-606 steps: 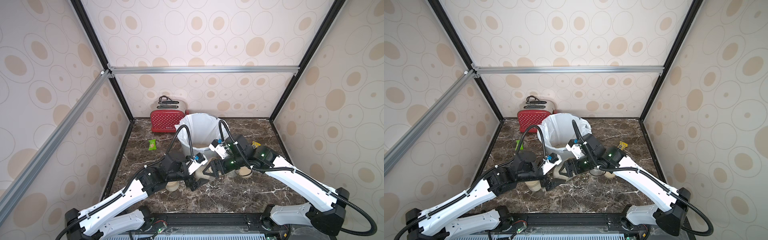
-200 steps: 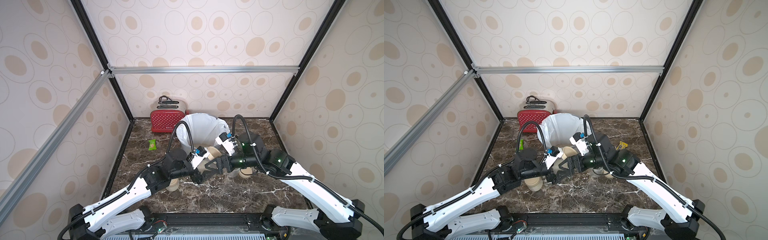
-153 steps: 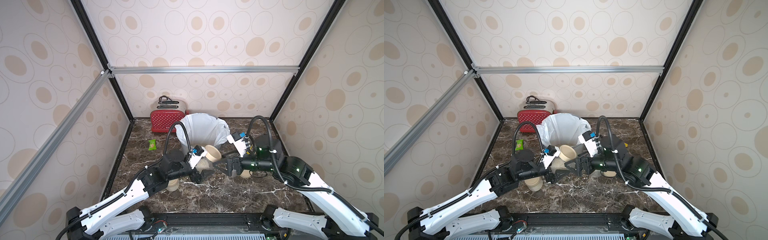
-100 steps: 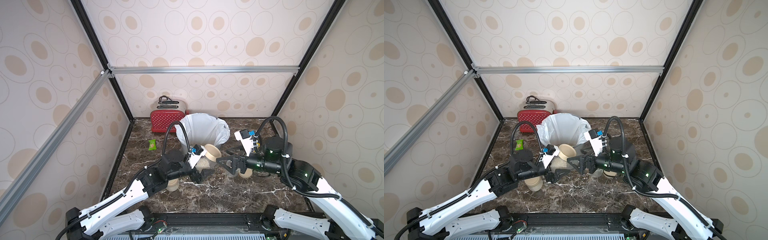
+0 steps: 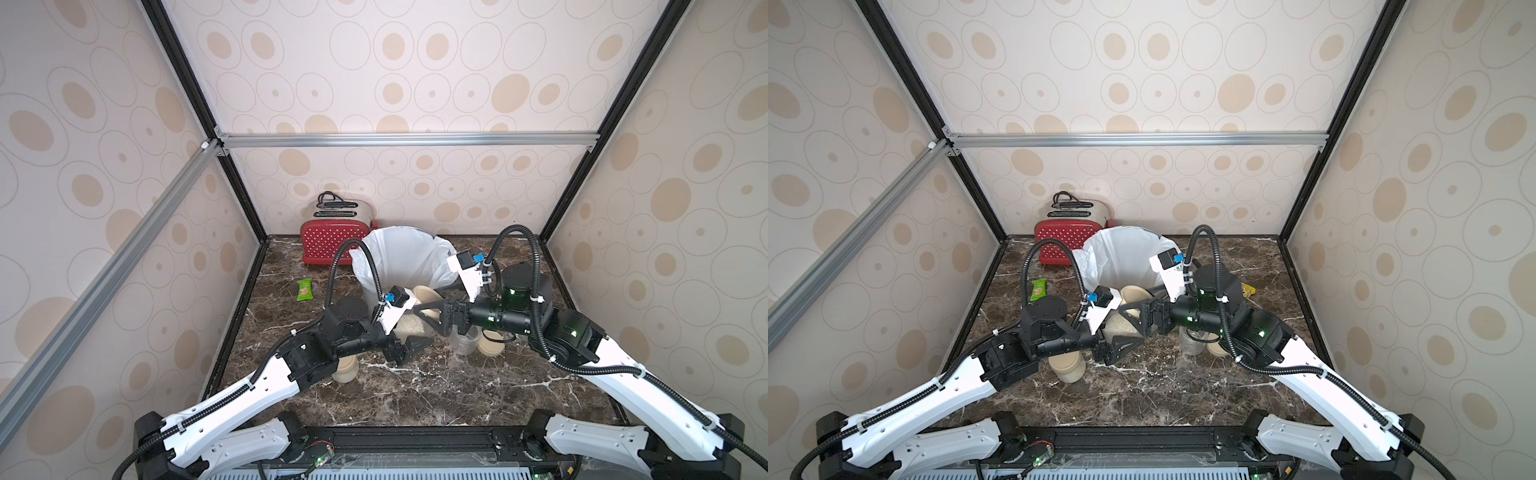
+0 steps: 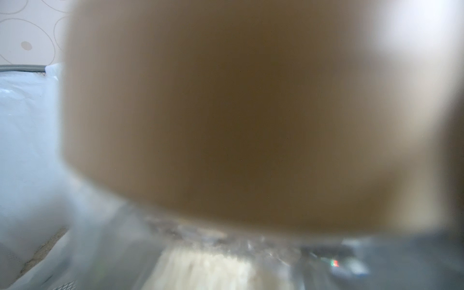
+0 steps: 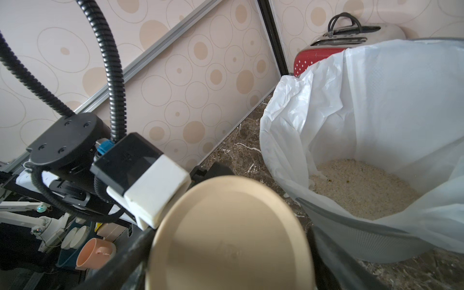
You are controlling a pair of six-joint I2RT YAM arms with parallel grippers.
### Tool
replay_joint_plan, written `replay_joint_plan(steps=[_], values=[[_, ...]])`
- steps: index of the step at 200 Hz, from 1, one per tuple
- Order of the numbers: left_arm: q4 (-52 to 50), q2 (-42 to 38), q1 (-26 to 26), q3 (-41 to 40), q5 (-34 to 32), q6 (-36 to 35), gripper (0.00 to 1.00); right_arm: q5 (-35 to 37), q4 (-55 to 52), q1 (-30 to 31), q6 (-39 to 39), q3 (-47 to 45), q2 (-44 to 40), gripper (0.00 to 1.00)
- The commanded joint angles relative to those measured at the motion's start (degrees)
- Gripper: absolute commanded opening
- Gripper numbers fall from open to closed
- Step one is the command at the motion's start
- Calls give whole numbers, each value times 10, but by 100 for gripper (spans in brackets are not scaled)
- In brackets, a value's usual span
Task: Empty moldy rice from jars
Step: Unscrew the lid from the jar.
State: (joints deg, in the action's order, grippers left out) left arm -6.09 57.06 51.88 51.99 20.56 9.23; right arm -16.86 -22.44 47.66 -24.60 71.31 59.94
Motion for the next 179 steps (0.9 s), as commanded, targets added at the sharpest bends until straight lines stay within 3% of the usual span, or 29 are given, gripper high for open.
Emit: replay_joint_plan(steps=[1, 49, 75, 136, 179], values=[[60, -2, 3, 43, 14, 2, 31, -12, 22, 3, 7, -3, 0, 88], [61, -1, 3, 52, 37, 14, 31, -26, 29, 4, 20, 1, -4, 70], [62, -1, 3, 64, 80, 28, 29, -62, 31, 3, 51, 16, -7, 63], [76, 9, 3, 109, 204, 68, 29, -233, -23, 1, 177, 104, 5, 60], [71, 29, 3, 141, 269, 79, 30, -343, -95, -12, 228, 206, 55, 50]])
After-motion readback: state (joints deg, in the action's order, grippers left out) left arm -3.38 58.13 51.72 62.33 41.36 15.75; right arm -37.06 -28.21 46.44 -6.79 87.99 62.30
